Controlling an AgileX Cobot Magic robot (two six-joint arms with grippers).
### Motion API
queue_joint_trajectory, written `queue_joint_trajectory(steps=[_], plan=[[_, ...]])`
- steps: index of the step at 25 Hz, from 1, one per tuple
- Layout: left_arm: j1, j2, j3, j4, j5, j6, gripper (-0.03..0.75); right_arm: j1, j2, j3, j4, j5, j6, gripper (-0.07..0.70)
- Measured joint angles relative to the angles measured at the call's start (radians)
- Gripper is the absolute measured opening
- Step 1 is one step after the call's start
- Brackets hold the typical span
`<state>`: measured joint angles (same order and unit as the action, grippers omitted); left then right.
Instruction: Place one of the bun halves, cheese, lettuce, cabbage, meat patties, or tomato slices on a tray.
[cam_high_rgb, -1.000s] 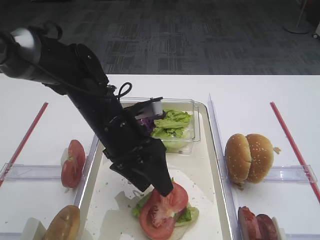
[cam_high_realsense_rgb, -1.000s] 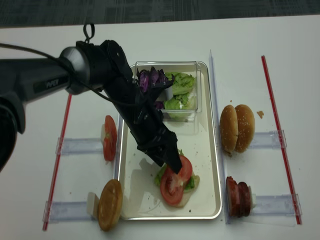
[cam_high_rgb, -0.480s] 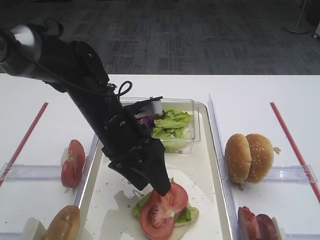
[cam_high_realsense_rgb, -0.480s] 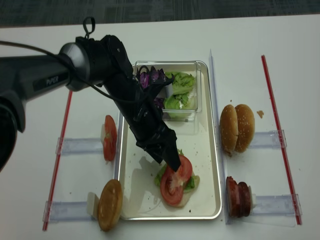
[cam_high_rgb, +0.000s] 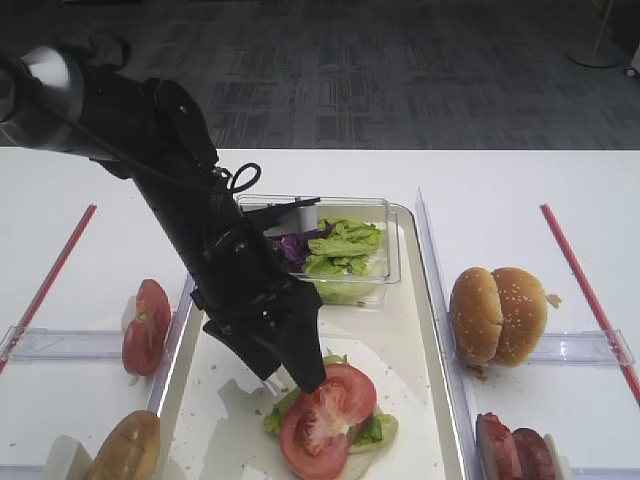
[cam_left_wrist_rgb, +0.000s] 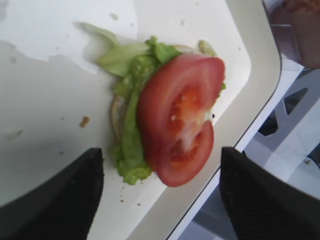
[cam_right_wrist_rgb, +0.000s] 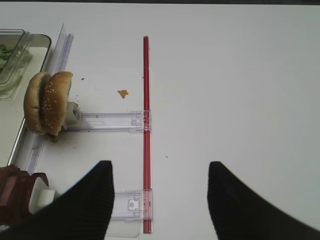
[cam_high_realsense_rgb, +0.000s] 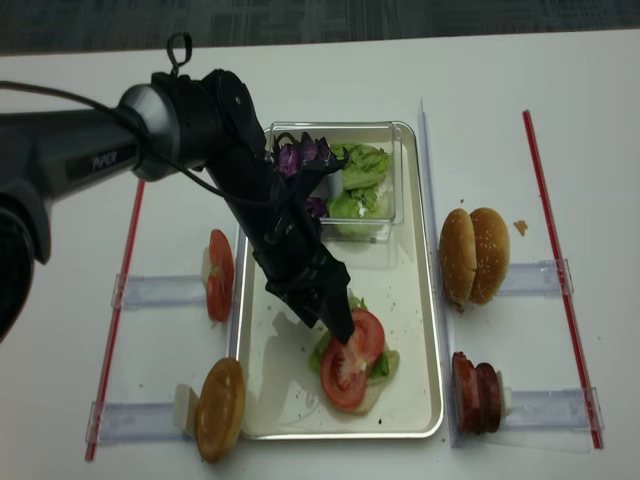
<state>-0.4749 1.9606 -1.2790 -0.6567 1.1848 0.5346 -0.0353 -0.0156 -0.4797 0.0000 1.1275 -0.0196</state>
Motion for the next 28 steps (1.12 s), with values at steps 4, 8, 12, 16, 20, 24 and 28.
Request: queue_joint_trajectory(steps=[4, 8, 12, 16, 20, 24, 28], plan=[[0.0, 0.0, -0.049, 0.091, 0.004, -0.074, 0.456, 0.0, 0.0, 0.0, 0.0, 0.0, 0.0, 0.445], [0.0, 0.0, -0.114, 0.152, 0.01, -0.139, 0.456, 0.0, 0.0, 0.0, 0.0, 0.0, 0.0, 0.445], [0.0, 0.0, -0.177, 0.254, 0.014, -0.222, 0.456, 0.0, 0.0, 0.0, 0.0, 0.0, 0.0, 0.445], [0.0, 0.0, -0.232, 0.346, 0.021, -0.288, 0.456, 0.0, 0.0, 0.0, 0.0, 0.0, 0.0, 0.445], [0.0, 0.0, -0.274, 0.453, 0.026, -0.357, 0.456, 0.0, 0.0, 0.0, 0.0, 0.0, 0.0, 0.445], [0.002, 0.0, -0.301, 0.521, 0.028, -0.409, 0.456, 0.0, 0.0, 0.0, 0.0, 0.0, 0.0, 0.445], [0.02, 0.0, -0.315, 0.565, 0.03, -0.45, 0.456, 0.0, 0.0, 0.0, 0.0, 0.0, 0.0, 0.445]])
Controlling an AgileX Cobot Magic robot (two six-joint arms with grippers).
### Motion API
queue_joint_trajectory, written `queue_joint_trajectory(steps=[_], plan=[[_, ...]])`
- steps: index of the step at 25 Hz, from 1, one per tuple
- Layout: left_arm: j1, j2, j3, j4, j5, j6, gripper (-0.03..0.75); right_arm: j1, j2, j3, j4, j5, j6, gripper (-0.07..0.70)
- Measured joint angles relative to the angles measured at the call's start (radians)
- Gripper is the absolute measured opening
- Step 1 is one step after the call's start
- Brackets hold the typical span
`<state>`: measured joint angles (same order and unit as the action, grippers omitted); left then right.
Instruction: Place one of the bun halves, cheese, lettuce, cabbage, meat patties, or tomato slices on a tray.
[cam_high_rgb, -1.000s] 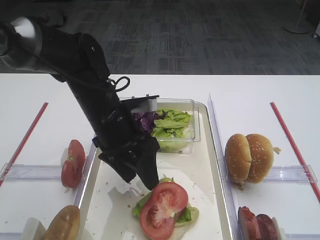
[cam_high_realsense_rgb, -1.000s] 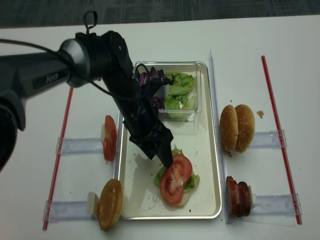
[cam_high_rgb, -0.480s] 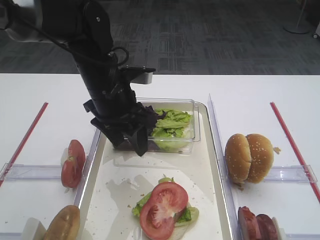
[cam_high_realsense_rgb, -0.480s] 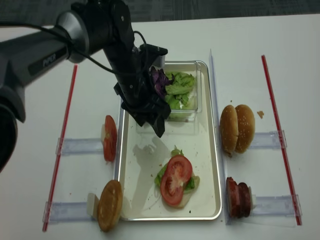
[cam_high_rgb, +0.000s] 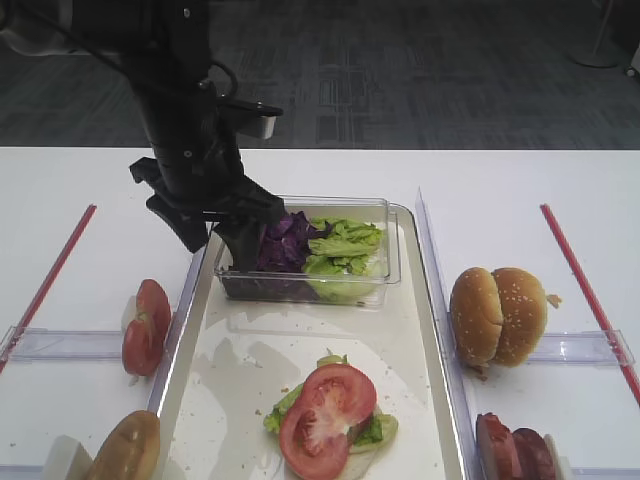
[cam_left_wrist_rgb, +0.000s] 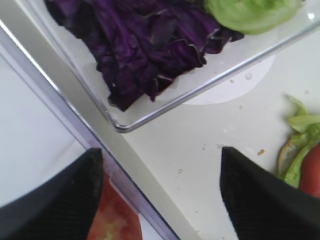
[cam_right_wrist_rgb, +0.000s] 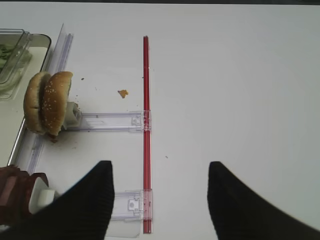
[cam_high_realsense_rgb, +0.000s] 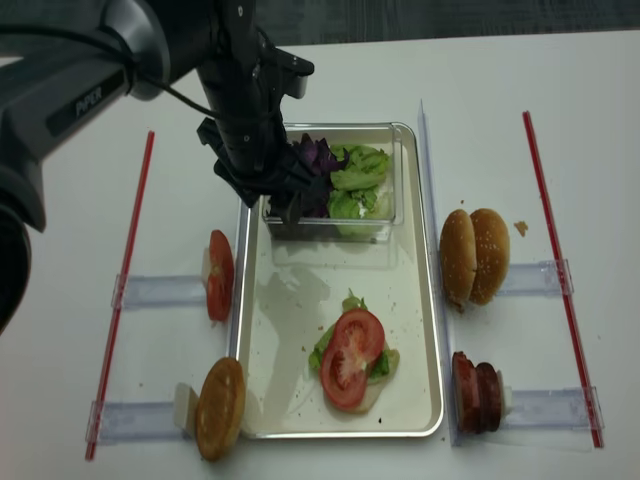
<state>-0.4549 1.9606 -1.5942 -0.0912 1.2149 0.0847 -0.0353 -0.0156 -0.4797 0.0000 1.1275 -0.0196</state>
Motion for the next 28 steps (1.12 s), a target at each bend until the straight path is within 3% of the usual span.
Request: queue_joint_trajectory(steps=[10, 28], plan=[[0.074, 0.0, -0.002, 0.074, 0.002, -0.052, 0.456, 0.0, 0.0, 0.0, 0.0, 0.0, -0.002, 0.445], [0.279, 0.0, -0.002, 0.091, 0.004, -0.058, 0.456, 0.0, 0.0, 0.0, 0.0, 0.0, -0.002, 0.445]])
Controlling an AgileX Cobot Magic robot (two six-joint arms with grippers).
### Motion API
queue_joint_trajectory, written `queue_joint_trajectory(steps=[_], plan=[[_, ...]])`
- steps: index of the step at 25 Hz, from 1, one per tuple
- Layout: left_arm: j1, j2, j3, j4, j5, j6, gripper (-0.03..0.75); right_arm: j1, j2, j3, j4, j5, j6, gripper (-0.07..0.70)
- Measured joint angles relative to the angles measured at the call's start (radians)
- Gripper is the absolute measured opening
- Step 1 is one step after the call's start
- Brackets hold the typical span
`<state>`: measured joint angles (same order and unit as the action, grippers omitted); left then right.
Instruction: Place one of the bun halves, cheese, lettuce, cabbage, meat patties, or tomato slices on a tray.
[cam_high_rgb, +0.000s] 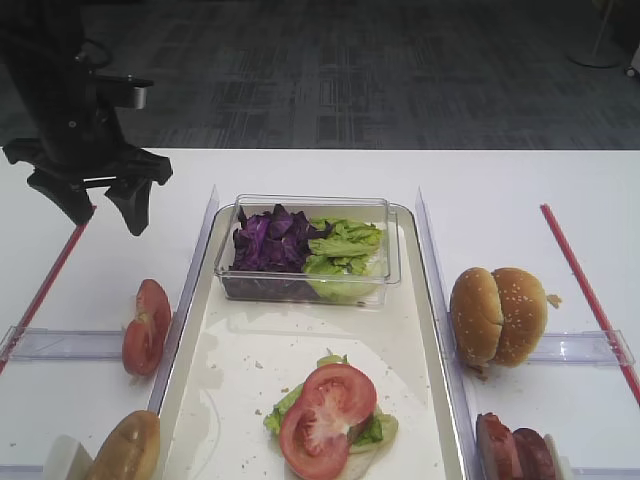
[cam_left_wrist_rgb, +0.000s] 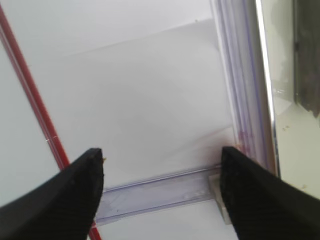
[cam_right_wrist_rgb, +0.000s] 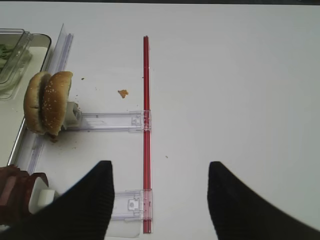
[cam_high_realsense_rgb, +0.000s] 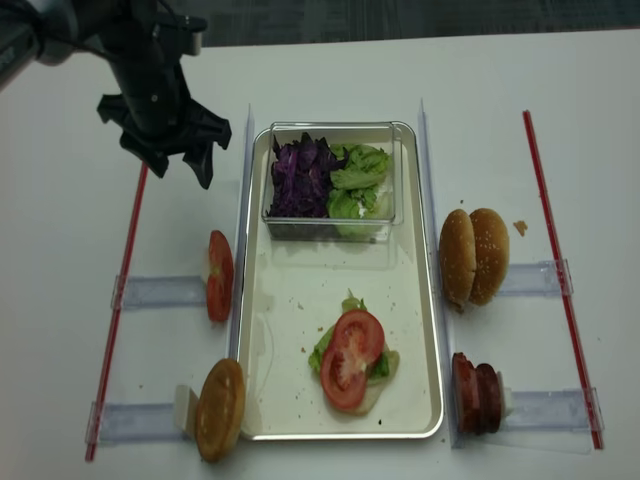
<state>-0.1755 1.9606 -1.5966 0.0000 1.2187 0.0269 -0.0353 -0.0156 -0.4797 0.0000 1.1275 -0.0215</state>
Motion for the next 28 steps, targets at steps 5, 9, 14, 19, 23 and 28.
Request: queue_joint_trajectory(steps=[5, 9, 14, 19, 23, 28], plan=[[0.059, 0.0, 0.0, 0.0, 0.0, -0.008, 0.456, 0.0, 0.0, 0.0, 0.0, 0.0, 0.0, 0.445], [0.088, 0.0, 0.0, 0.0, 0.0, -0.01, 0.456, 0.0, 0.0, 0.0, 0.0, 0.0, 0.0, 0.445], [0.097, 0.0, 0.0, 0.0, 0.0, -0.01, 0.456, 0.0, 0.0, 0.0, 0.0, 0.0, 0.0, 0.445], [0.097, 0.0, 0.0, -0.007, 0.0, -0.01, 0.456, 0.0, 0.0, 0.0, 0.0, 0.0, 0.0, 0.445], [0.097, 0.0, 0.0, -0.007, 0.0, -0.01, 0.456, 0.0, 0.0, 0.0, 0.0, 0.0, 0.0, 0.445], [0.097, 0.0, 0.0, -0.017, 0.0, -0.006, 0.456, 0.0, 0.0, 0.0, 0.0, 0.0, 0.0, 0.445]])
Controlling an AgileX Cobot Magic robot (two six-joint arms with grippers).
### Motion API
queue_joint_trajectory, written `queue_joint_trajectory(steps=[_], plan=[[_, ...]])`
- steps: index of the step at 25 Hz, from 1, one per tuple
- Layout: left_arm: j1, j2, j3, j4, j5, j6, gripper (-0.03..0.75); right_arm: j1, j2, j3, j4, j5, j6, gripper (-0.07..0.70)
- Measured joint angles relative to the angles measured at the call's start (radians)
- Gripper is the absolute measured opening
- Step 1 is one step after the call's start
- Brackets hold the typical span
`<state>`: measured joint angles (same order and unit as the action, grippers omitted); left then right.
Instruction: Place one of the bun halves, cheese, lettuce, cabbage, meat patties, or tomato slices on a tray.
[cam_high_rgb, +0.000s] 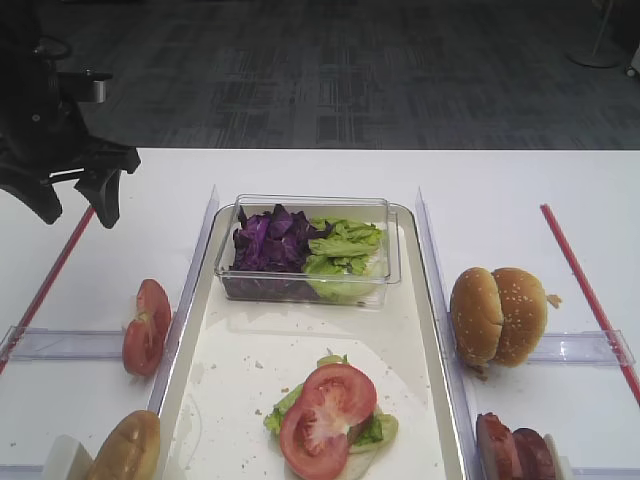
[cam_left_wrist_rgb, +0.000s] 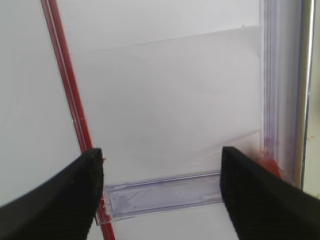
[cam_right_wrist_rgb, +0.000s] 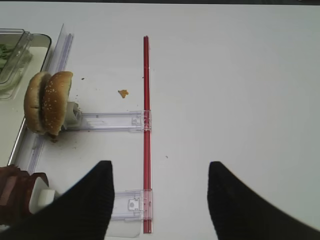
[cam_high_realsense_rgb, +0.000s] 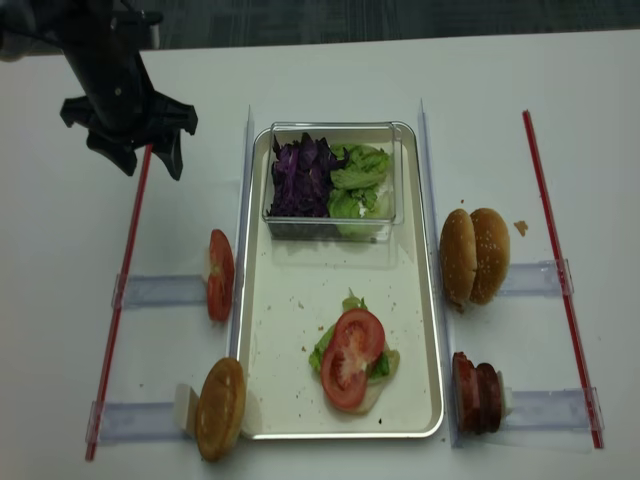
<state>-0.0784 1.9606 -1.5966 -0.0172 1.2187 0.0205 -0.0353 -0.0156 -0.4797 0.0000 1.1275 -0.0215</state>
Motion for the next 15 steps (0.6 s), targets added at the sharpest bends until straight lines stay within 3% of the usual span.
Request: queue_joint_trajectory(steps=[15], plan=[[0.0, -0.195, 0.0, -0.013, 0.01, 0.019, 0.508, 0.0, 0.0, 0.0, 0.0, 0.0, 0.0, 0.445]])
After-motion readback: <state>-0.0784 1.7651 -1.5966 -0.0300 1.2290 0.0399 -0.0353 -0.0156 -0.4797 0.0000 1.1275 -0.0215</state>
